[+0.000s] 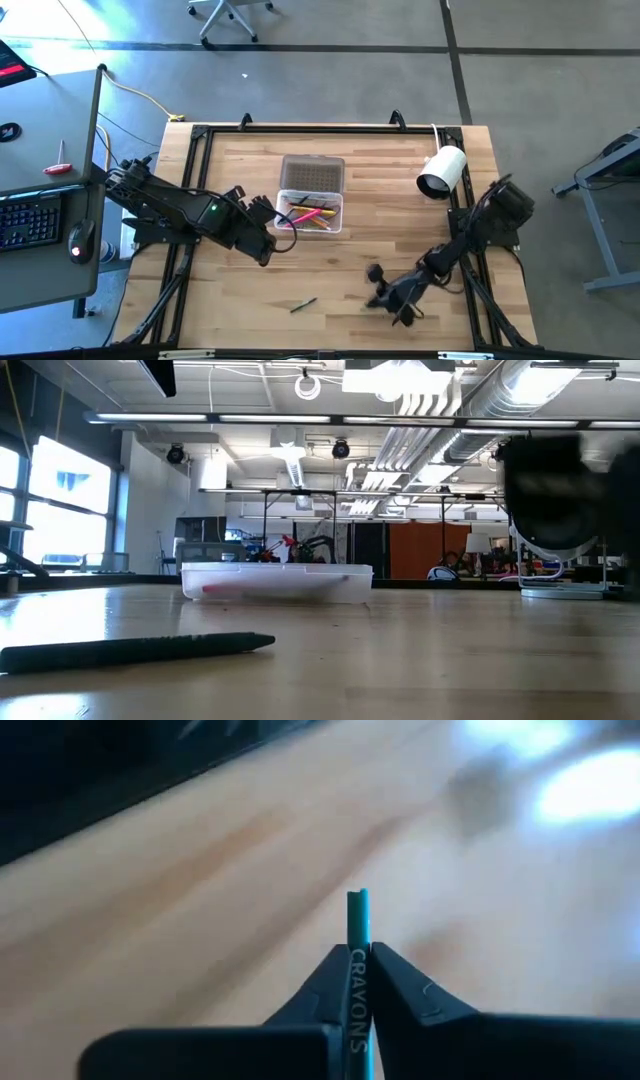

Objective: Pick & place school supplies into a supply box
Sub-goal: Put the right dark green crayon into the black box, then put the dark green crayon into the black box

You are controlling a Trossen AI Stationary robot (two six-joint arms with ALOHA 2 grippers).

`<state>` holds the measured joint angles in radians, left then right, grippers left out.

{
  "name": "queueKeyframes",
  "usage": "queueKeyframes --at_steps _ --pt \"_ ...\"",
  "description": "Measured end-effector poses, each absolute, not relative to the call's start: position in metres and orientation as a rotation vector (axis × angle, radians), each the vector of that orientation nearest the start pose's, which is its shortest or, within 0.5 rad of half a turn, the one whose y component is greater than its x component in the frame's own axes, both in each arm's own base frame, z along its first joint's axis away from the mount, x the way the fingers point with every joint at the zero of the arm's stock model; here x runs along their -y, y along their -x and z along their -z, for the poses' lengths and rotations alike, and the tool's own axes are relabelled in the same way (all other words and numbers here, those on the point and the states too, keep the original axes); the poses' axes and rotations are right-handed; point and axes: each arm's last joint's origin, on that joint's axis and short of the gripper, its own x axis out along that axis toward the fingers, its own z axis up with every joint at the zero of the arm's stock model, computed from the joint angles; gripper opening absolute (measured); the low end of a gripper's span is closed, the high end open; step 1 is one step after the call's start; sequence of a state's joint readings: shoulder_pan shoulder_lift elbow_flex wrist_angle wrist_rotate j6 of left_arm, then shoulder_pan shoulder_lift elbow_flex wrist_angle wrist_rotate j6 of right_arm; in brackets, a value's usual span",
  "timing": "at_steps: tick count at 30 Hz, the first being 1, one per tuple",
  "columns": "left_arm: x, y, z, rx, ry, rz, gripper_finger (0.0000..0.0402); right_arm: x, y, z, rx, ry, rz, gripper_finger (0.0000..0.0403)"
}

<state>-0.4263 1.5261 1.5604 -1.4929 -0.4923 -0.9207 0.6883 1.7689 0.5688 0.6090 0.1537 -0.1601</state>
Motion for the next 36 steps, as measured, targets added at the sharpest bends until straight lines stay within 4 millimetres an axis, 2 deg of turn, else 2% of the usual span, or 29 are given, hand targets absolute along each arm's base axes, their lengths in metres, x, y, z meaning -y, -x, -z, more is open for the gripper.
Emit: queueKeyframes --at_steps 3,5,8,10,14,17,21,27,33,36 --pt "0.096 -0.244 -0.343 -1.125 0.143 -0.617 0.0049 -0.171 -0.246 -0.136 -0.344 0.460 -0.428 0.0005" --pt "0.096 -0.244 -0.343 -1.124 0.142 -0.617 0.0049 -0.154 -0.253 -0.148 -0.309 0.480 -0.323 0.0008" --pt "0.095 -0.244 -0.343 -1.115 0.136 -0.623 0.0049 -0.122 -0.268 -0.170 -0.232 0.405 -0.137 0.0011" --pt "0.095 -0.244 -0.343 -1.112 0.134 -0.625 0.0049 -0.101 -0.279 -0.177 -0.208 0.346 -0.094 0.0009" --pt "0.095 -0.244 -0.344 -1.094 0.120 -0.639 0.0049 -0.068 -0.302 -0.175 -0.248 0.320 -0.114 0.0003" --pt "0.095 -0.245 -0.344 -1.084 0.122 -0.639 0.0049 -0.044 -0.322 -0.176 -0.286 0.277 0.030 0.0003" --pt "0.095 -0.246 -0.344 -1.073 0.129 -0.636 0.0049 -0.017 -0.341 -0.158 -0.463 0.195 0.179 0.0006" --pt "0.095 -0.246 -0.344 -1.070 0.129 -0.637 0.0049 0.001 -0.365 -0.132 -0.628 0.125 0.210 0.0010" --pt "0.095 -0.246 -0.344 -1.070 0.125 -0.636 0.0049 -0.002 -0.384 -0.133 -0.636 0.211 0.176 0.0043" --pt "0.095 -0.246 -0.344 -1.077 0.108 -0.625 0.0049 -0.008 -0.389 -0.141 -0.626 0.260 0.165 0.0067"
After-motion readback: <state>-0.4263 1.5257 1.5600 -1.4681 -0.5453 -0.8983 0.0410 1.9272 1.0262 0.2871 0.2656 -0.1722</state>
